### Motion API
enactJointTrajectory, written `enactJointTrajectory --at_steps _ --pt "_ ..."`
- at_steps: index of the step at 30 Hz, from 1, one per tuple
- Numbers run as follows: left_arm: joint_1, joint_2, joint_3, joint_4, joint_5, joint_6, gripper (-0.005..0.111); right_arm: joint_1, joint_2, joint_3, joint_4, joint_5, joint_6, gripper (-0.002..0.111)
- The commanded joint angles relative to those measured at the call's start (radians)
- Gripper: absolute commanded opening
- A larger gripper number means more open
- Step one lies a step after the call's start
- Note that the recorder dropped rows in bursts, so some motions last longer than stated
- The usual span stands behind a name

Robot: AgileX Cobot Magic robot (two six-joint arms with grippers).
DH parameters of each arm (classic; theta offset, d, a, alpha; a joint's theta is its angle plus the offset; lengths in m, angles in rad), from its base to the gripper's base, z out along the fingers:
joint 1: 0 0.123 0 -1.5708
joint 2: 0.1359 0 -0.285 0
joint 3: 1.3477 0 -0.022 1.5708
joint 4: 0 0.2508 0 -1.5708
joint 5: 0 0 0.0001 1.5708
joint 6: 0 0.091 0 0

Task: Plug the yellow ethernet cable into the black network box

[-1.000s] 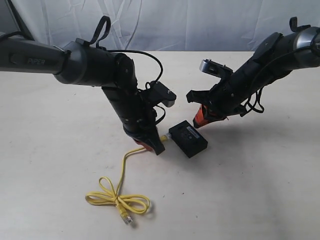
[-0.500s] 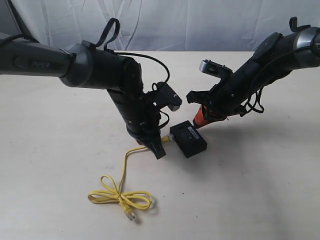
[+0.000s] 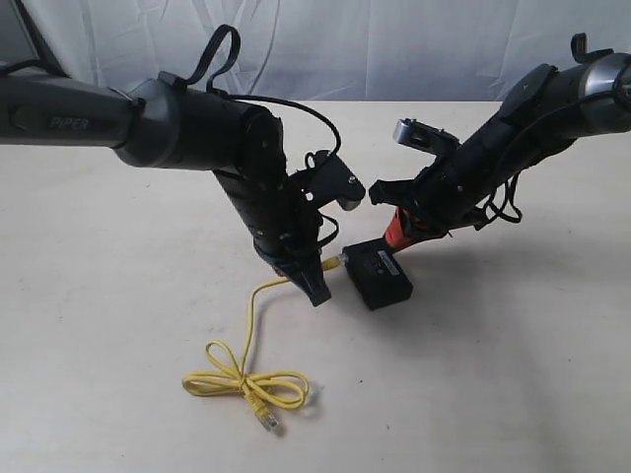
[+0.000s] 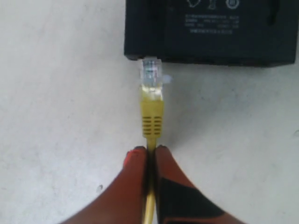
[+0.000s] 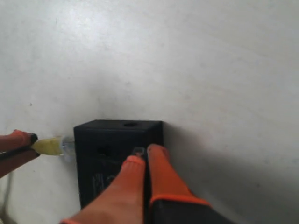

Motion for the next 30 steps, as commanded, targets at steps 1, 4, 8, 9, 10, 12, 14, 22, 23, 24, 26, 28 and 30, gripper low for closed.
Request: enactJointTrajectory --at_steps 1,4,8,9,10,12,14,22,23,24,26,28,30 --pt "-0.004 -0.020 -0.003 0.006 -0.022 -0.014 0.000 -0.001 -0.002 0.001 -0.002 0.002 -0.011 -0.001" --pt "-0.004 -0.008 -0.003 0.009 -0.020 -0.014 0.000 -0.001 -0.002 0.001 -0.002 0.004 -0.011 -0.001" --pt "-0.004 -0.006 -0.003 0.033 -0.019 -0.014 0.000 -0.001 -0.002 0.001 -0.007 0.004 -0.011 -0.001" --pt "-0.004 -0.006 -0.003 0.050 -0.018 -0.016 0.000 -0.001 -0.002 0.001 -0.009 0.002 -0.011 -0.001" --pt "-0.002 -0.006 -0.003 0.082 -0.016 -0.034 0.000 -0.001 -0.002 0.001 -0.014 0.002 -0.011 -0.001" --pt "-0.002 -0.006 -0.003 0.166 -0.016 -0.098 0.000 -0.001 -0.002 0.001 -0.018 -0.004 -0.011 -0.001" --pt "-0.002 -0.006 -0.003 0.205 -0.015 -0.116 0.000 -0.001 -0.002 0.001 -0.018 -0.004 -0.011 -0.001" --pt "-0.004 0.010 -0.003 0.164 -0.039 -0.074 0.000 -0.001 -0.002 0.001 -0.018 -0.006 -0.013 -0.001" --pt "-0.004 0.014 -0.003 0.146 -0.035 -0.057 0.000 -0.001 -0.002 0.001 -0.018 -0.006 -0.013 -0.001" --pt "-0.004 0.018 -0.003 0.131 -0.030 -0.045 0.000 -0.001 -0.002 0.001 -0.018 -0.006 -0.015 -0.001" --pt "-0.004 0.020 -0.003 0.104 -0.028 -0.024 0.000 -0.001 -0.002 0.001 -0.018 -0.006 -0.015 -0.001" --pt "-0.004 0.020 -0.003 0.077 -0.028 0.001 0.000 -0.001 -0.002 0.001 -0.018 -0.006 -0.015 -0.001" --pt "-0.004 0.020 -0.003 0.065 -0.031 0.021 0.000 -0.001 -0.002 0.001 -0.018 -0.008 -0.015 -0.001"
